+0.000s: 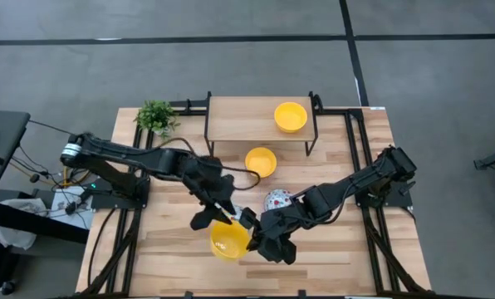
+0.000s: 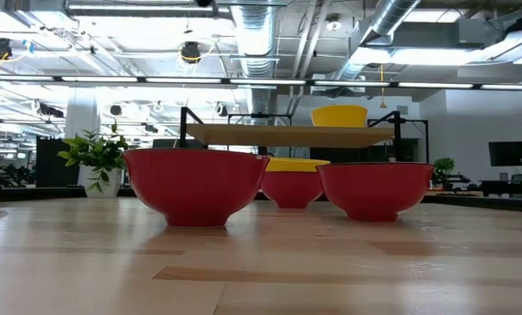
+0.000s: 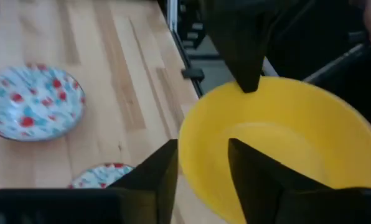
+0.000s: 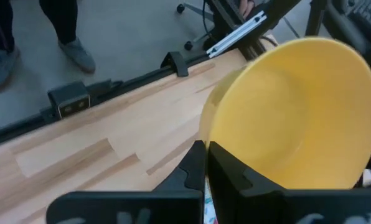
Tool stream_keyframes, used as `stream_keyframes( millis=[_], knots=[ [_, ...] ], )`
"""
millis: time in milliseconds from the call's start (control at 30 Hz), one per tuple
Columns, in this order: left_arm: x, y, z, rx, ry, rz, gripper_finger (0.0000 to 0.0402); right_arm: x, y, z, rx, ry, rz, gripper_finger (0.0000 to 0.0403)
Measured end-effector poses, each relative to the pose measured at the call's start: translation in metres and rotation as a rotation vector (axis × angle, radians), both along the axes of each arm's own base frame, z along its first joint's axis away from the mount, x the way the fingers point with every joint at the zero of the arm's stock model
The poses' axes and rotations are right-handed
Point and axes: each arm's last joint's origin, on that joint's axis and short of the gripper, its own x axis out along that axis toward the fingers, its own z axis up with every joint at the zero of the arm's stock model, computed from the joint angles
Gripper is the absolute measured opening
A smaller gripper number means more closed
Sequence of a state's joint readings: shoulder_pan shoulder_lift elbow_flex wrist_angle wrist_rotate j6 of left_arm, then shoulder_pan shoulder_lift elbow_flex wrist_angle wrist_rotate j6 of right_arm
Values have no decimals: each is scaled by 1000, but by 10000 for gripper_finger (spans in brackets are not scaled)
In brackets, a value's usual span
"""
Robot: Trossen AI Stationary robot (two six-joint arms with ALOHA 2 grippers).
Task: Pick & Place Mini bowls
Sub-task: Stack the bottom yellow bowl on the yellow bowl on the shelf
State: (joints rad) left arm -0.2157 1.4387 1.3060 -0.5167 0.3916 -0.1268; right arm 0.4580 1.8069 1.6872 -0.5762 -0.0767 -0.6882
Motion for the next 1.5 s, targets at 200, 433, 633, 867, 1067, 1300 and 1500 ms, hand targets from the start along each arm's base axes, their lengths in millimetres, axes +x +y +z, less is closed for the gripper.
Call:
stream_keyframes(
  millis=[200,433,633,867,1067,1300,1500],
  knots=[
    [-39,15,34,101,-100,107,181,-1,-1,0,48,58,-70,0],
    [-89,33,60,186,-155,259,177,-12,-21,-3,48,225,-318,0],
    [-125,43,74,227,-199,341,167,-26,-58,25,83,179,-605,0],
    [-150,52,82,321,-255,458,163,-56,-116,58,160,134,-994,0],
    [-147,56,82,444,-266,541,163,-67,-170,63,168,151,-1234,0],
    [-131,65,75,510,-210,616,163,-81,-234,56,77,289,-1346,0],
    [-114,81,69,530,-168,700,163,-96,-273,53,65,376,-1385,0]
  ],
)
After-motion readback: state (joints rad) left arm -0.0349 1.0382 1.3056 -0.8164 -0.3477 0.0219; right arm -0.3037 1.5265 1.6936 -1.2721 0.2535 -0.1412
